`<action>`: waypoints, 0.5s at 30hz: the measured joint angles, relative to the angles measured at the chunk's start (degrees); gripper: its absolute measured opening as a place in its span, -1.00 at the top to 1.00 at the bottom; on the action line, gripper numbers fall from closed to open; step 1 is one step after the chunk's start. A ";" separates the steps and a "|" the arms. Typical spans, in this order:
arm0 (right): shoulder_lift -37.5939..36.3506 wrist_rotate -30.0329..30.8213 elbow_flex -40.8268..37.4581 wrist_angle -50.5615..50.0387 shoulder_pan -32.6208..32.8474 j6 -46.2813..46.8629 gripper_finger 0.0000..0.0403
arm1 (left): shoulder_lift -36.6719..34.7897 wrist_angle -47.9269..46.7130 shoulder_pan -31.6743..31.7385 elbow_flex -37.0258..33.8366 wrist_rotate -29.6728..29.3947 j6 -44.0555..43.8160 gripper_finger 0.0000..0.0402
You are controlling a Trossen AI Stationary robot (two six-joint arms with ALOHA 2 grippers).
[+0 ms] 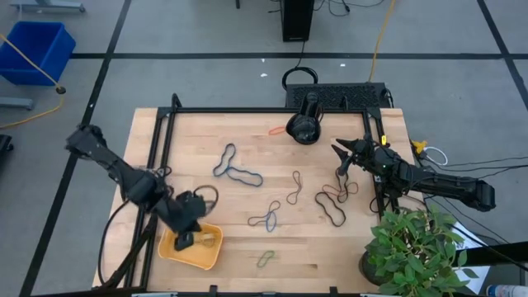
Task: Pick and place rubber bands into bin
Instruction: Put the top green rubberband into the yellow bin
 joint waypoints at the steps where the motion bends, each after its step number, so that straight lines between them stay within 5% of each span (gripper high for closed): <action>1: 0.00 0.00 0.00 -0.06 -0.02 -0.04 0.35 | 0.86 -0.81 -1.15 -0.06 -0.08 -0.37 0.98; 15: 0.00 0.00 0.00 -0.07 -0.02 -0.13 0.35 | 14.92 -0.92 -5.51 -2.47 -0.14 -5.84 0.93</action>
